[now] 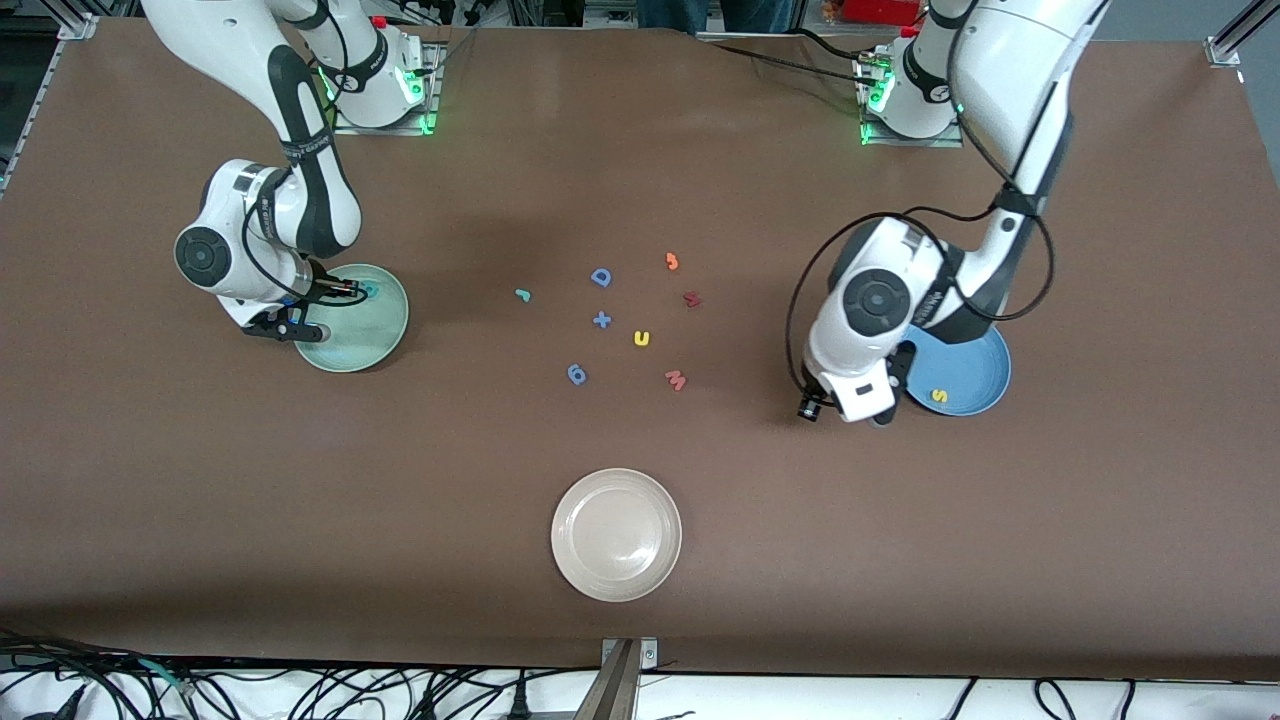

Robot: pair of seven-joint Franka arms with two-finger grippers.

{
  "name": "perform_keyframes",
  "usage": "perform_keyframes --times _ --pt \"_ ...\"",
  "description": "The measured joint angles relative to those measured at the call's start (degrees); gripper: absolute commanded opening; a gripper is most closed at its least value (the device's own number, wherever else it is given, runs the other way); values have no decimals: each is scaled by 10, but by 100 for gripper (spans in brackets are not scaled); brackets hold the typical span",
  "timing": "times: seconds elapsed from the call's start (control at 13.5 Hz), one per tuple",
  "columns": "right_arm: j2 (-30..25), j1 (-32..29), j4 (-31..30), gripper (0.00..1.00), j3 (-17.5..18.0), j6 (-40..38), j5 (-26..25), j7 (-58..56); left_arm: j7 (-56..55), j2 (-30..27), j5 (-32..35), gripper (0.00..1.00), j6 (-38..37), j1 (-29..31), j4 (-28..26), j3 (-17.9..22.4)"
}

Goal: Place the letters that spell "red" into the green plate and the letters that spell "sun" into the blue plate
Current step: 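Place the orange e on the green plate while the left gripper places u on blue, then move the right gripper back to the letters while the left gripper follows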

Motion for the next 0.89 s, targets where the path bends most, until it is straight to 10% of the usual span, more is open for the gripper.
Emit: perform_keyframes --times 0.22,0.66,0.74,0.89 --pt "0 1 1 79 0 0 2 0 142 -35 0 10 -10 60 -39 -4" --pt "-27 7 59 80 1 -106 6 30 411 -76 0 14 -11 169 -128 -6" --pt "-33 10 76 80 2 -133 6 43 447 -78 0 21 -11 180 -138 -6" --pt "-42 22 115 82 3 -178 6 68 503 -79 0 79 -10 191 -154 -7"
